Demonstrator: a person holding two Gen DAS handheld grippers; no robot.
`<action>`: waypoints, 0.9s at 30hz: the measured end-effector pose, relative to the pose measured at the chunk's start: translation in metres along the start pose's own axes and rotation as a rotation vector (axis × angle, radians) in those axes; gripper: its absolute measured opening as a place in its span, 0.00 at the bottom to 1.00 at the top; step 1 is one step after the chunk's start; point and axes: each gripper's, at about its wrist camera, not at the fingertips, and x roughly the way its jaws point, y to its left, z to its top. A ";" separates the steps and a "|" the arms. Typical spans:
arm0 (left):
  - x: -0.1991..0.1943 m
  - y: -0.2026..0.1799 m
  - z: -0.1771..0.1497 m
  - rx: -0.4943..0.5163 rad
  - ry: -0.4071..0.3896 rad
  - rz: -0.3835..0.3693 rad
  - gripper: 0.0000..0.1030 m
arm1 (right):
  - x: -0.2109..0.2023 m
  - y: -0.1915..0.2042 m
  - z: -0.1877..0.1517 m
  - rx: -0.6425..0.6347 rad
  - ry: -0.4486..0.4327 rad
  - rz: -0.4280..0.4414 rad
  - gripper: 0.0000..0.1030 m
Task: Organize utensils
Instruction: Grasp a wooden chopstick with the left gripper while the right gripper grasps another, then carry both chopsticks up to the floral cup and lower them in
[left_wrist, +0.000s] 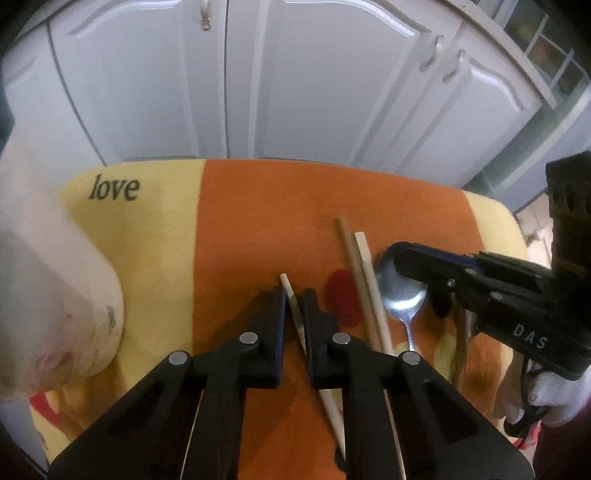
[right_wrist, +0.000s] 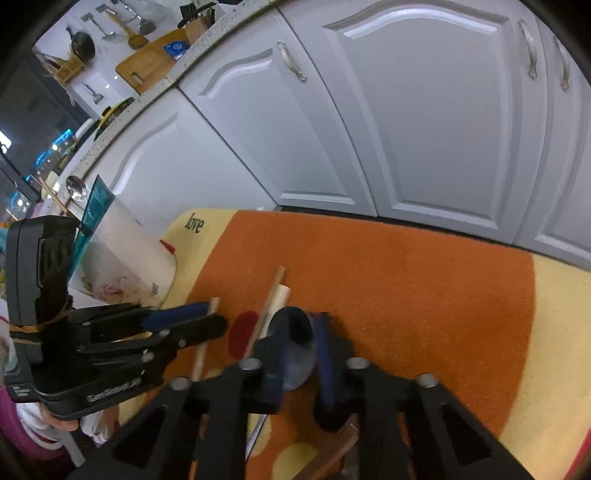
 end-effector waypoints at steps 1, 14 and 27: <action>-0.001 0.003 0.000 -0.008 0.004 -0.023 0.05 | -0.003 0.002 -0.001 -0.002 -0.008 -0.003 0.04; -0.055 0.000 -0.013 -0.021 -0.075 -0.138 0.03 | -0.046 0.021 -0.004 -0.039 -0.079 -0.070 0.04; -0.096 0.007 -0.031 -0.035 -0.129 -0.137 0.03 | -0.005 0.016 -0.003 -0.114 0.023 -0.026 0.03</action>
